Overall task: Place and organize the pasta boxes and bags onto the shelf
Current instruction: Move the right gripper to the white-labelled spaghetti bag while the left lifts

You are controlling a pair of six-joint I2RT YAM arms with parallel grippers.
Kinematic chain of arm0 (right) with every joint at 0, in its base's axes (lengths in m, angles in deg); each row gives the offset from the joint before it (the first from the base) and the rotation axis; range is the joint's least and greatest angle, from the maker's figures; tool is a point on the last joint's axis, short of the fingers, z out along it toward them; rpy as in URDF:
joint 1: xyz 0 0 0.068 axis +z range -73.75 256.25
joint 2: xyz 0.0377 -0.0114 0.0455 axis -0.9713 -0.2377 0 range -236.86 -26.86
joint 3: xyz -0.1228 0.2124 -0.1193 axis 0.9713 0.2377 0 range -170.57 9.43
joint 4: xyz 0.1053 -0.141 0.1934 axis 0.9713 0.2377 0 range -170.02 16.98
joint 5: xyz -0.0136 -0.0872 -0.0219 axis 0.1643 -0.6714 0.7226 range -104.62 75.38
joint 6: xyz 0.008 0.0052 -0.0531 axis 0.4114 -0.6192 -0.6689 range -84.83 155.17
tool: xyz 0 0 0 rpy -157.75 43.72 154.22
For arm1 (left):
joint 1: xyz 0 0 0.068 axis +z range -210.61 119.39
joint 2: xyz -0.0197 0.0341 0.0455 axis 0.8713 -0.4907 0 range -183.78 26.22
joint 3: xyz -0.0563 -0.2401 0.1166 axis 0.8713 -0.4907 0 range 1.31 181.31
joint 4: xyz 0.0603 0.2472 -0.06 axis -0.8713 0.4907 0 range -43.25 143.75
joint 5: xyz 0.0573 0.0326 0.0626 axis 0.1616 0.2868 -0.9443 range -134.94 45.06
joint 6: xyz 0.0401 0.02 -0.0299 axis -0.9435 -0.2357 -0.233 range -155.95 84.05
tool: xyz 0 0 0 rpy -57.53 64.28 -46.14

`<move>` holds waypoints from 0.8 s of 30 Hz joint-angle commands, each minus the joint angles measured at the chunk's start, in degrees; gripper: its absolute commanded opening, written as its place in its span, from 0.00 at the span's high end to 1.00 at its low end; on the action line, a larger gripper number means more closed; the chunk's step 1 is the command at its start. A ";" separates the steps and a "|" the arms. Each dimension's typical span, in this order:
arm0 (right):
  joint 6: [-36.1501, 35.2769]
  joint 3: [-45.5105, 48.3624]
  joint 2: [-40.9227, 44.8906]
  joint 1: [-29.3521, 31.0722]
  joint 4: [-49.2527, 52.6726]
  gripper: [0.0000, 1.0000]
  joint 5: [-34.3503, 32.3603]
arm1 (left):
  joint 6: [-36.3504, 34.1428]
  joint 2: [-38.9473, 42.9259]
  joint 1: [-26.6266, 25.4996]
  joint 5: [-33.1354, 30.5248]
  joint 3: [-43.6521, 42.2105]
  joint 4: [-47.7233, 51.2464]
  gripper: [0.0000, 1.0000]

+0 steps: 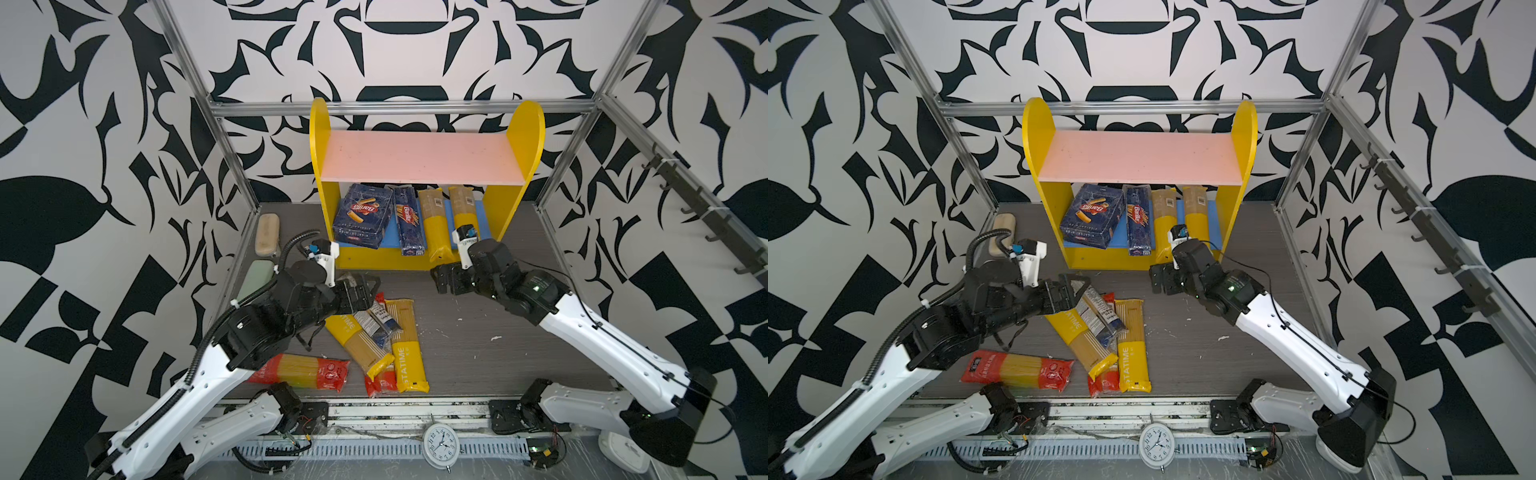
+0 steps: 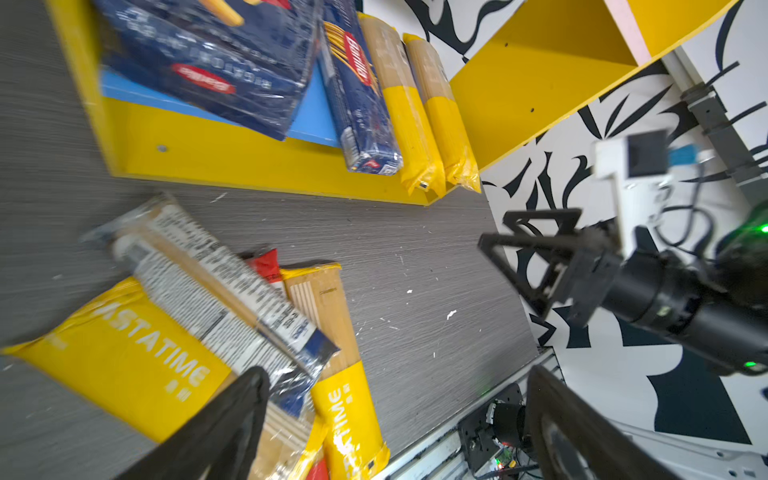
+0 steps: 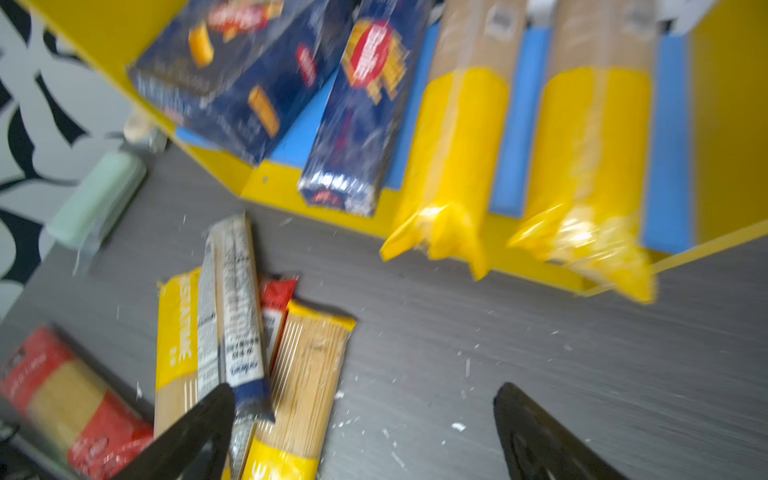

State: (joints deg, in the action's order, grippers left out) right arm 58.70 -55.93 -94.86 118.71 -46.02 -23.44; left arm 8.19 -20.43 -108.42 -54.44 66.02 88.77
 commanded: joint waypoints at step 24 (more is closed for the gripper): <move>-1.09 -10.26 -32.84 14.14 -9.04 0.01 8.25 | -4.08 -0.23 -0.18 -7.40 13.25 19.17 0.01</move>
State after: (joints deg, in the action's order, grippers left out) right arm 58.77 -63.60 -127.36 131.69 -54.17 -16.27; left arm 5.78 -19.25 -108.42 -61.45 79.18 107.44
